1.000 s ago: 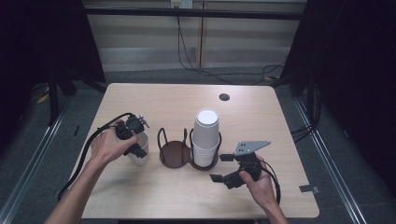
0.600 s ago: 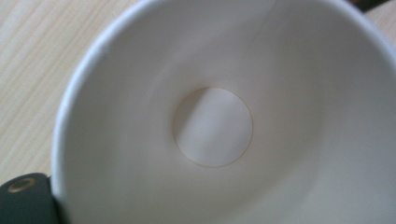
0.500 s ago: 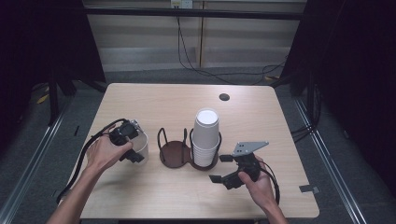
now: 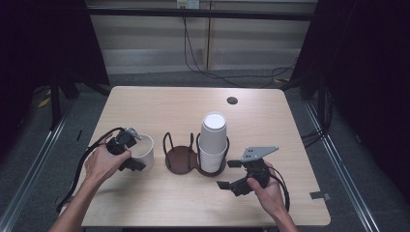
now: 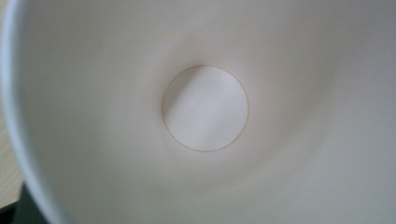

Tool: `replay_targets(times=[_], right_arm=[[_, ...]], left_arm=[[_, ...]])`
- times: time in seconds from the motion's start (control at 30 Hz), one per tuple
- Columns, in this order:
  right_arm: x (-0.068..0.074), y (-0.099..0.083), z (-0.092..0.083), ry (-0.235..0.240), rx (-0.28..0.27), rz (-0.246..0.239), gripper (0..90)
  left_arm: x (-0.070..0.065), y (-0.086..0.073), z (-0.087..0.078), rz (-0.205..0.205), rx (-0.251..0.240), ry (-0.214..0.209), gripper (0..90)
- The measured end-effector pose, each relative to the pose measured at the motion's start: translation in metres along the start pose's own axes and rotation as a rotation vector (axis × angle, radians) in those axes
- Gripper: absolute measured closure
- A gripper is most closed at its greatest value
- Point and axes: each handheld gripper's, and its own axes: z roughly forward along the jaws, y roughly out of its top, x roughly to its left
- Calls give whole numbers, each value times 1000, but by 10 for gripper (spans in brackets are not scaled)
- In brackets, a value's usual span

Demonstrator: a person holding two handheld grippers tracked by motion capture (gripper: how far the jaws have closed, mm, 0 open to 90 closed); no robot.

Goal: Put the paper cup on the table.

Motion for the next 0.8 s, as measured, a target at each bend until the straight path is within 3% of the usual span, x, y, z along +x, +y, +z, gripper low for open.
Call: replay_targets(times=[0.23, 0.3, 0.37, 0.5, 0.67, 0.73, 0.8], right_arm=[[0, 0, -1, -2, -4, 1, 144], [0, 0, -1, -3, -5, 4, 144], [0, 0, -2, -4, -8, 4, 144], [-1, 0, -2, -7, -8, 6, 144], [0, -1, -3, -9, -11, 10, 144], [-1, -1, -4, -11, -12, 12, 144], [-1, -1, -4, -12, -12, 10, 144]], left_arm=[[-1, -15, -8, -28, -70, -5, 155], [-1, -20, -12, -44, -105, -16, 157], [-4, -25, -16, -39, -164, 13, 157], [-10, -31, -20, -25, -173, 20, 162], [-13, -42, -23, -56, -221, 24, 163], [-13, -48, -24, -76, -252, 4, 165], [-14, -53, -24, -90, -270, 2, 220]])
